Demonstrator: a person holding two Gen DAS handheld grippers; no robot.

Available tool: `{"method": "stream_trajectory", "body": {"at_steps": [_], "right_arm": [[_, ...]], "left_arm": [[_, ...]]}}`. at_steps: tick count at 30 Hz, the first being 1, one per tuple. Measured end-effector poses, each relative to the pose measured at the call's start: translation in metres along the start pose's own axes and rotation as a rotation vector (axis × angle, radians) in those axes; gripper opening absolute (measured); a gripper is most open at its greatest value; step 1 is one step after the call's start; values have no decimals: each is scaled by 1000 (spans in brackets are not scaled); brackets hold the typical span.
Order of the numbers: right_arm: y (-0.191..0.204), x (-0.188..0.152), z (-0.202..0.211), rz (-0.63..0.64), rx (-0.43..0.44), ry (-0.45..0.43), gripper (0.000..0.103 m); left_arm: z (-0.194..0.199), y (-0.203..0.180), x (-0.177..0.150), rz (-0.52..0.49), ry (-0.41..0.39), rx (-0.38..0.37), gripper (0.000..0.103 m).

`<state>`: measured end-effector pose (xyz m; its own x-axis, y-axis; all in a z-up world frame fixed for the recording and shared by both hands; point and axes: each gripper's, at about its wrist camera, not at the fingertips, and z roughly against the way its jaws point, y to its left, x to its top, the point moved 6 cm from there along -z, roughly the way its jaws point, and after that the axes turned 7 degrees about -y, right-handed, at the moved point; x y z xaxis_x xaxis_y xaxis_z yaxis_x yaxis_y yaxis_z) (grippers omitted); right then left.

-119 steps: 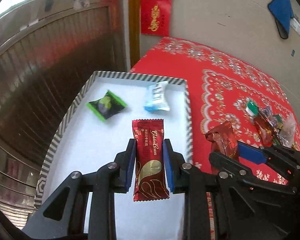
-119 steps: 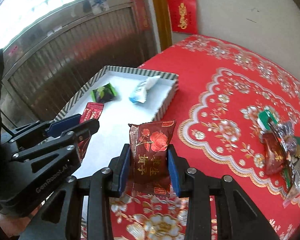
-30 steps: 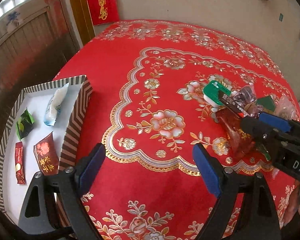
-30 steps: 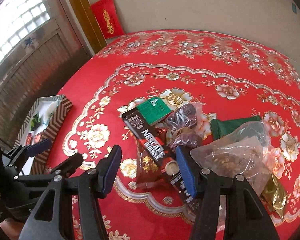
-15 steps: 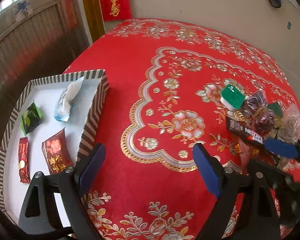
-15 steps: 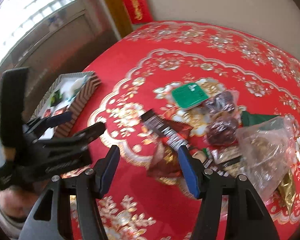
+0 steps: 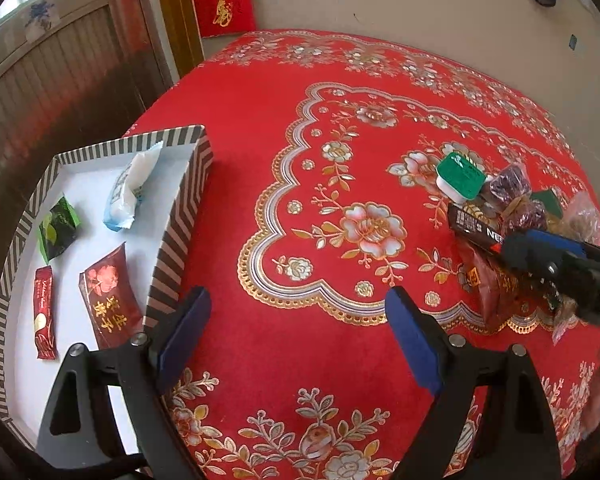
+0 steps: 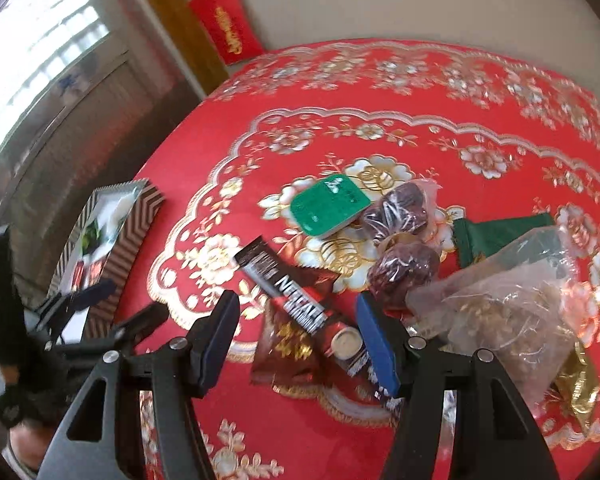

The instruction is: Organize snacks

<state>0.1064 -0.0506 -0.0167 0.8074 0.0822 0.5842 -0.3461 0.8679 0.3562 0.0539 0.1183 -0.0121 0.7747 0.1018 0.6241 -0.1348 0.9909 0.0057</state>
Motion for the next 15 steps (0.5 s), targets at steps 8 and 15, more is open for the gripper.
{"method": "stream_trajectory", "body": {"at_steps": [8, 15], "right_arm": [[22, -26, 15, -54, 216, 94, 61], [10, -36, 22, -85, 118, 77, 61]], "left_arm": [[-2, 9, 3, 32, -2, 5, 89], [3, 1, 1, 16, -11, -3, 89]]}}
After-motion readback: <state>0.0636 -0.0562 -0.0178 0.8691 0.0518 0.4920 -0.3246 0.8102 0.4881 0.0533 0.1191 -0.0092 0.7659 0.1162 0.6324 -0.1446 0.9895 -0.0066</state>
